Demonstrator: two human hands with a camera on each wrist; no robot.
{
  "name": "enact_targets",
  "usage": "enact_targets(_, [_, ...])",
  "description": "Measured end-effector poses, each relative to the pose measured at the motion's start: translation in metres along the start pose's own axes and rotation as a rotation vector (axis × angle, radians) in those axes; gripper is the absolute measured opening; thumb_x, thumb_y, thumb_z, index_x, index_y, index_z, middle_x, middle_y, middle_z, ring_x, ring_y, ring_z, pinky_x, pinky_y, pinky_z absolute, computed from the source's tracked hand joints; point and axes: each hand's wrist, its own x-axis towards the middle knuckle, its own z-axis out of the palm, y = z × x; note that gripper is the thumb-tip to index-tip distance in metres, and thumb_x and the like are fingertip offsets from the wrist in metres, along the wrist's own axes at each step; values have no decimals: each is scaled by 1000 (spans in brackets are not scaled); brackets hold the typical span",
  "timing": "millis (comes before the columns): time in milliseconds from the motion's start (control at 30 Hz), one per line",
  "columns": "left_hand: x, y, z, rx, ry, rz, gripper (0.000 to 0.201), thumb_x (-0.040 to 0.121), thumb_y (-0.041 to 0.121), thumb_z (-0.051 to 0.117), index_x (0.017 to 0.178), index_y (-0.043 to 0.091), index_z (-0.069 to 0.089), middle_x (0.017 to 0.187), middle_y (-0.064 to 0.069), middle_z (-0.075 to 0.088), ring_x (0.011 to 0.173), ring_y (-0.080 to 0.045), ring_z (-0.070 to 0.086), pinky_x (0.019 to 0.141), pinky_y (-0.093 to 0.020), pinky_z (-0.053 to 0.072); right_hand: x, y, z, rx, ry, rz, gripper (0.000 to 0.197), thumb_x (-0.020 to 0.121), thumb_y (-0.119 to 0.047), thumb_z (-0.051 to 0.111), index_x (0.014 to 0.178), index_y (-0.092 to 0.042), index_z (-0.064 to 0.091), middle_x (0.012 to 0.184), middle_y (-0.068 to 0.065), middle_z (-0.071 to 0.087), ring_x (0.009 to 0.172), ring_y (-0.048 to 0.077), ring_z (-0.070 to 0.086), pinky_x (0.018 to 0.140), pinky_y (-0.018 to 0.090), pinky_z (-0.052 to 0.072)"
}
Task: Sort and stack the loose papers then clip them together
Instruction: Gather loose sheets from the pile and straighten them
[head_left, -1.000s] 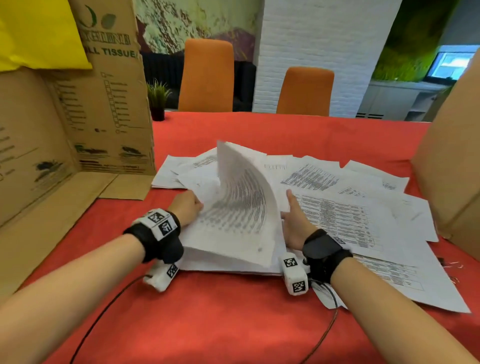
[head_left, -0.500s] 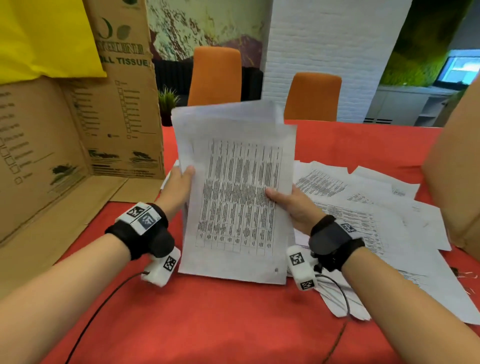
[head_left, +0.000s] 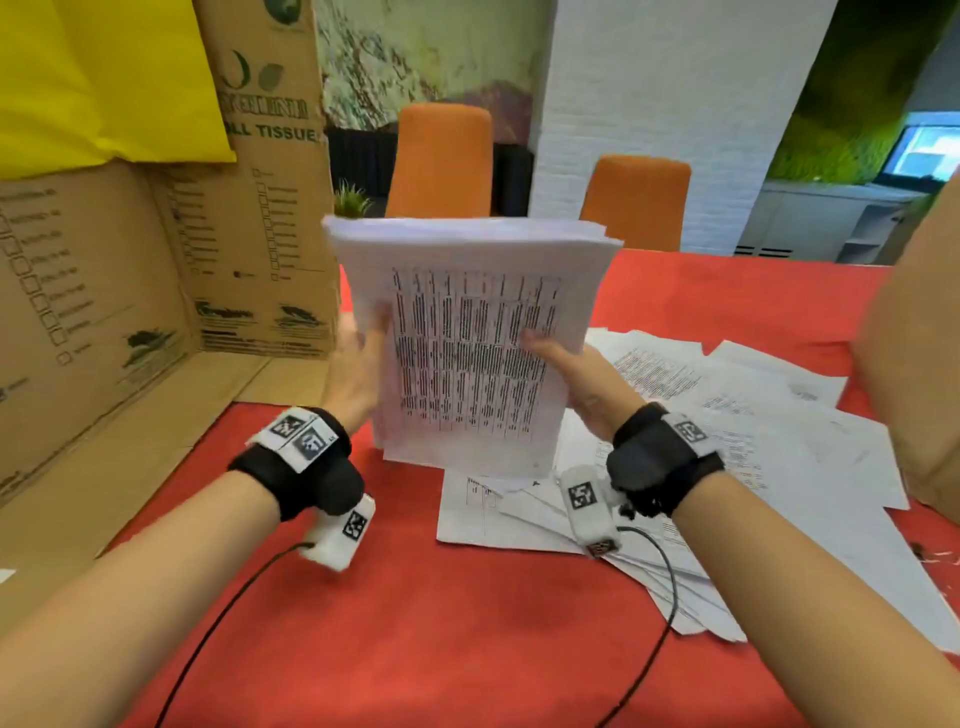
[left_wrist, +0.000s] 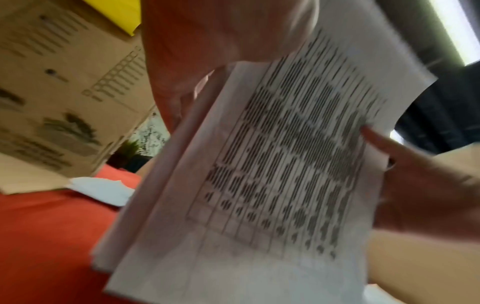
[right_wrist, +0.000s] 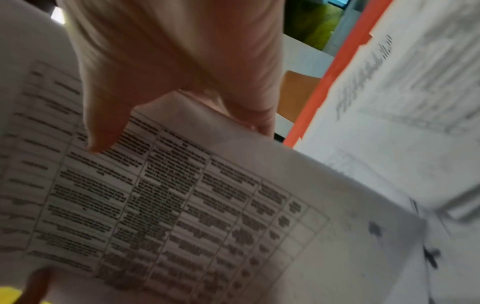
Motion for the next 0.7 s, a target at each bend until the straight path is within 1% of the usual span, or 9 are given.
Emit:
enact_targets(67, [-6,-7,6,-105,1,-7,80,81,77,36,135,19,45,123,-2,63,108,-16,59,100,-39,45,1,2,10,12,40,-4,52,71,-46,76,117,-25,66,116,1,71,109,22,66,99,52,49])
enact_targets(167, [-7,9,12,-160,144,139,75,81,75,38,125,15,49,117,4,63,108,-5,59,97,-23,46,7,-16,24,96,180,-83,47,63,-46,84,100,-21,73,105,6,75,97,22,70,94,52,52])
enact_targets(233, [-3,34,9,-148,262,256,46,93,53,42,112,12,45,97,7,58,88,9,56,79,-10,44,11,-36,26,180,195,-155,39,75,-38,79,107,-18,70,109,10,74,101,25,70,94,50,53])
enact_targets(300, [0,55,-2,-106,303,329,7,99,29,40,99,23,36,77,13,43,63,11,47,60,-5,35,13,-52,24,254,131,-190,32,87,-29,70,116,-15,66,114,10,72,107,26,68,96,48,53])
enact_targets(367, [-3,59,-9,-46,249,334,12,100,31,33,88,31,34,70,14,35,52,10,39,51,-7,30,11,-51,21,196,70,-166,39,89,-31,68,123,-14,61,119,5,70,111,22,67,98,46,52])
enact_targets(467, [-22,24,-9,-31,164,136,20,96,40,28,89,24,39,72,15,32,58,13,40,59,-8,30,-1,-10,27,54,27,-63,51,82,-33,73,127,-14,60,120,2,70,111,18,66,101,48,49])
enact_targets(567, [-37,-3,1,-78,218,40,32,88,43,31,90,12,40,66,8,33,51,4,36,51,-14,28,-14,19,41,163,96,-57,49,79,-26,77,124,-12,62,117,6,71,108,24,68,98,52,50])
enact_targets(633, [-38,6,2,-139,309,92,24,86,38,35,82,16,41,64,9,32,48,7,36,49,-13,26,-13,13,47,202,180,-132,38,84,-21,73,120,-13,64,116,7,71,108,24,68,96,51,52])
enact_targets(700, [-31,17,-2,-216,384,110,13,89,30,36,82,23,45,75,13,42,56,17,43,57,-3,30,-10,2,48,214,190,-194,26,88,-18,69,114,-19,66,115,8,71,106,23,69,93,46,55])
